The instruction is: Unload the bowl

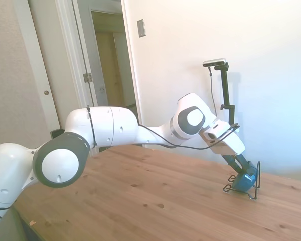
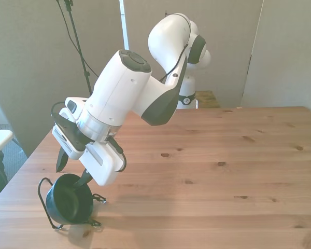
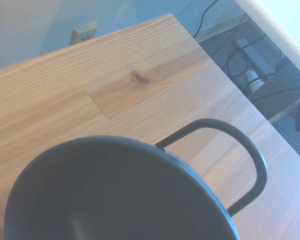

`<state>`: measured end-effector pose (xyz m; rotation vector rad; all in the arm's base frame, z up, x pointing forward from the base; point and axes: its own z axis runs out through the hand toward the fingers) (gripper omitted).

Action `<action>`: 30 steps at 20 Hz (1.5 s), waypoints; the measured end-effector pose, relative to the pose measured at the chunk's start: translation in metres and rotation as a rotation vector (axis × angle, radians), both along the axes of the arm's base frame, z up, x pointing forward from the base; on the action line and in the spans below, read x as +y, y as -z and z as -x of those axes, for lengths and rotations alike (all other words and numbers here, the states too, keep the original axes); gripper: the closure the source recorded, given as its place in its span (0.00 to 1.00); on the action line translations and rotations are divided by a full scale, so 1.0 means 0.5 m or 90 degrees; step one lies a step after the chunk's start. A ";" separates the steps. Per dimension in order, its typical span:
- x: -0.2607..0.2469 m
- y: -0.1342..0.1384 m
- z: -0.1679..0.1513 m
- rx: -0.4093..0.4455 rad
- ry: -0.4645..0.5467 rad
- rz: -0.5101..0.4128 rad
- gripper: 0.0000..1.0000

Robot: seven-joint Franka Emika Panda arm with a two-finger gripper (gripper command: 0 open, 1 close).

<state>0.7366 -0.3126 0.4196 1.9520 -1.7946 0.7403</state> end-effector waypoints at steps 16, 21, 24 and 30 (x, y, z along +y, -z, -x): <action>-0.015 0.018 0.023 -0.004 -0.021 0.042 1.00; -0.010 0.020 0.025 -0.005 -0.029 0.051 1.00; -0.004 0.012 0.030 -0.006 -0.030 0.052 1.00; 0.064 -0.049 0.041 -0.038 -0.063 0.038 1.00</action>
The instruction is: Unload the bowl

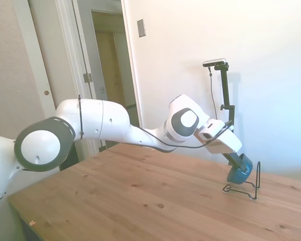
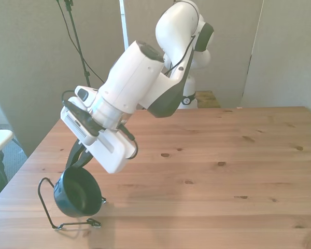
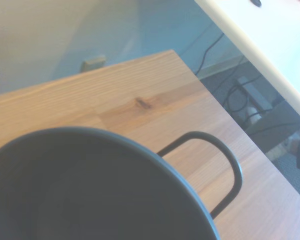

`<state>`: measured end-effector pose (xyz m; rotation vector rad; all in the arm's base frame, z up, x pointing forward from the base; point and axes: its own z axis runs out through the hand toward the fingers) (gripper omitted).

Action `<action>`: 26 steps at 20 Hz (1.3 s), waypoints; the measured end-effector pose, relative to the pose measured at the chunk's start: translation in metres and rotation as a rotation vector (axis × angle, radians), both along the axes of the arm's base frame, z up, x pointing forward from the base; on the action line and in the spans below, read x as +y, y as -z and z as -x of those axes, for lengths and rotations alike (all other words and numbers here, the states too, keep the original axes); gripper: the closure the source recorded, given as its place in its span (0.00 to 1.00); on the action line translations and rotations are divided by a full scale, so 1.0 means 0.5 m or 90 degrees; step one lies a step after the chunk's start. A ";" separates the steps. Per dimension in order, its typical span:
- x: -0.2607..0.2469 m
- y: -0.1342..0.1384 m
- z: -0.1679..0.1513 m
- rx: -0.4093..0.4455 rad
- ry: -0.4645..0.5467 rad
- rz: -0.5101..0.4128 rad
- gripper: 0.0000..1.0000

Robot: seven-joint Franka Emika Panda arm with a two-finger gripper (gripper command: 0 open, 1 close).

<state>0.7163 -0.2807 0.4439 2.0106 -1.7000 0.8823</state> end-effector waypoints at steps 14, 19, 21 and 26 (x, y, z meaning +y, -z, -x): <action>0.206 0.017 0.202 0.079 -0.233 -0.280 1.00; 0.167 0.025 0.218 0.083 -0.204 -0.369 1.00; 0.155 0.039 0.209 0.092 -0.186 -0.401 1.00; 0.129 0.078 0.168 0.113 -0.163 -0.434 1.00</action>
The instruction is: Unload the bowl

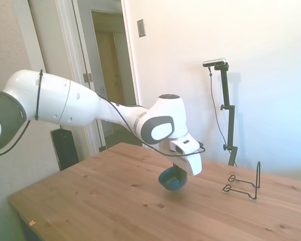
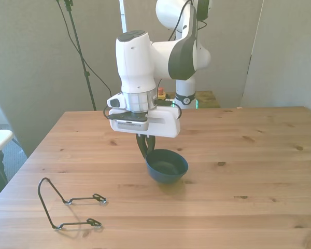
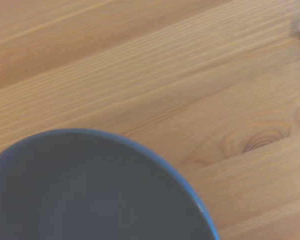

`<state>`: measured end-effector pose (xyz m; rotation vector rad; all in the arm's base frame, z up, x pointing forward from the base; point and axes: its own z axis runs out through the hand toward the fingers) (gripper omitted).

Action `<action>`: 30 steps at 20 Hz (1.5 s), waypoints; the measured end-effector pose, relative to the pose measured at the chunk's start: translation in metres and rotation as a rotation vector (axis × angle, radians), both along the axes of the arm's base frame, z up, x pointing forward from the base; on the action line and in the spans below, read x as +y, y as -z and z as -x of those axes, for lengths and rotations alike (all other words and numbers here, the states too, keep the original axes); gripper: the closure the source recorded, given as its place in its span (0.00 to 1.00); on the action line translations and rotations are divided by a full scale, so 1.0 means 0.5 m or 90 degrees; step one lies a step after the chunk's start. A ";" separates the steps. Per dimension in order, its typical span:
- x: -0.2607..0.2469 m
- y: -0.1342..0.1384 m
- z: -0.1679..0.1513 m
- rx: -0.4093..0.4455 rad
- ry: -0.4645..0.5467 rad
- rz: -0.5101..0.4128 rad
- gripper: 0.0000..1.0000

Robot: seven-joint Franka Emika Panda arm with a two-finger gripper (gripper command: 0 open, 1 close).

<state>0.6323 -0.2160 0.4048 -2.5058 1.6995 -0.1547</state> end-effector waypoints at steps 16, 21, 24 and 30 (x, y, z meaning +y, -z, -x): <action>-0.018 0.030 -0.051 0.054 -0.003 -0.015 0.00; -0.020 0.030 -0.051 0.054 -0.002 -0.015 0.00; -0.020 0.029 -0.050 0.054 -0.002 -0.015 0.00; -0.020 -0.073 -0.044 -0.004 -0.007 0.014 0.00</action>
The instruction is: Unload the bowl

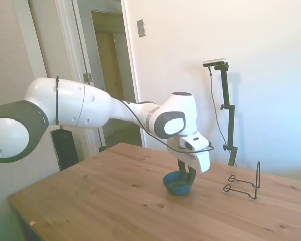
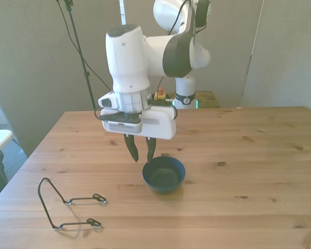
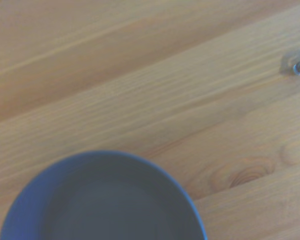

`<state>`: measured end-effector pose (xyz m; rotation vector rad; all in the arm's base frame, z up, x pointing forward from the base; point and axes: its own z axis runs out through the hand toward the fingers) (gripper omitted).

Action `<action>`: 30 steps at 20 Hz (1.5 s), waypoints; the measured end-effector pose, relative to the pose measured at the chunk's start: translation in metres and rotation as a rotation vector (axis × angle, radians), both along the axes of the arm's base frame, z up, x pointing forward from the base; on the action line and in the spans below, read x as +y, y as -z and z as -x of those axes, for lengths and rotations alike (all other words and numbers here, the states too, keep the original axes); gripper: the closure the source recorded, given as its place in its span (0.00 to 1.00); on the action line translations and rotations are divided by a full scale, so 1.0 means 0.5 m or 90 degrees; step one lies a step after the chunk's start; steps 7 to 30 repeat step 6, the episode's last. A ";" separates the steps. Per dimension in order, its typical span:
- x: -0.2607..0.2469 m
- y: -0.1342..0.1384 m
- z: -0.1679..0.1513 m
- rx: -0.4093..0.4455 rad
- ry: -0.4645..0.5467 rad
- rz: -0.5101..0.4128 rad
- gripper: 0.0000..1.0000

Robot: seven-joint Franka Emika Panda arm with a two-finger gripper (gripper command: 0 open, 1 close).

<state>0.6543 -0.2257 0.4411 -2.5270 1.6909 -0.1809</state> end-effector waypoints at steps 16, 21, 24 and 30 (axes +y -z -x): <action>0.075 -0.049 -0.002 -0.052 -0.053 0.063 0.00; 0.075 -0.049 -0.002 -0.052 -0.053 0.063 0.00; 0.075 -0.049 -0.002 -0.052 -0.053 0.063 0.00; 0.075 -0.049 -0.002 -0.052 -0.053 0.063 0.00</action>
